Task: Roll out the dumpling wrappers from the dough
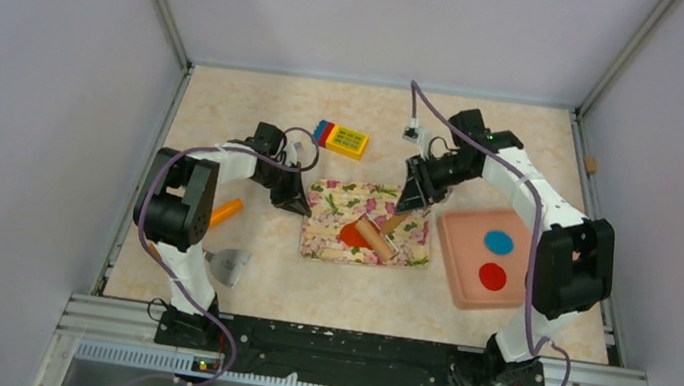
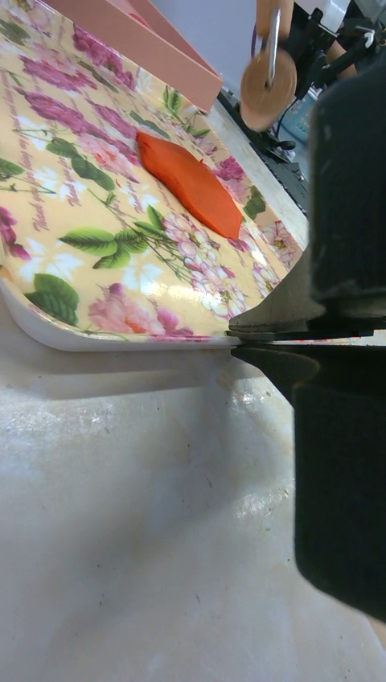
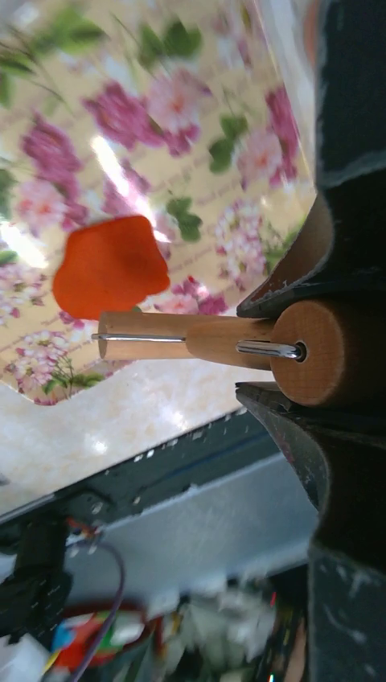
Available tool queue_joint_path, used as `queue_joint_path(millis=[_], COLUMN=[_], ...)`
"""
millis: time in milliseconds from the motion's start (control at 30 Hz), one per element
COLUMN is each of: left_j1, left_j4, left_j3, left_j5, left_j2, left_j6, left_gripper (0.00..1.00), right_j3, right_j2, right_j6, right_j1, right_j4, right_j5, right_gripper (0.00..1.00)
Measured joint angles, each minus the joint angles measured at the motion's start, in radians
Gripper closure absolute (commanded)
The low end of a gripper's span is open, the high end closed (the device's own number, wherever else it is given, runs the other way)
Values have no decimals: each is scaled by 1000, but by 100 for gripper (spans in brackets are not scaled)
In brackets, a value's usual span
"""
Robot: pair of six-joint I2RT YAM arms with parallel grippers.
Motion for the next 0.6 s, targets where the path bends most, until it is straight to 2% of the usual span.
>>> queue_joint_path(millis=[100, 233, 333, 600], left_j1=[0, 0, 0, 0], left_j4=[0, 0, -1, -1], left_j3=[0, 1, 1, 1], left_j5=[0, 0, 0, 0], left_j2=[0, 0, 0, 0], left_j6=[0, 2, 5, 6], left_gripper=[100, 100, 100, 100], right_j3=[-175, -246, -246, -246], right_j2=[-22, -22, -22, -13], right_j6=[270, 496, 570, 600], right_j1=[-32, -47, -60, -93], right_j4=[179, 328, 416, 493], right_j5=[-36, -43, -47, -8], right_gripper=[100, 100, 100, 100])
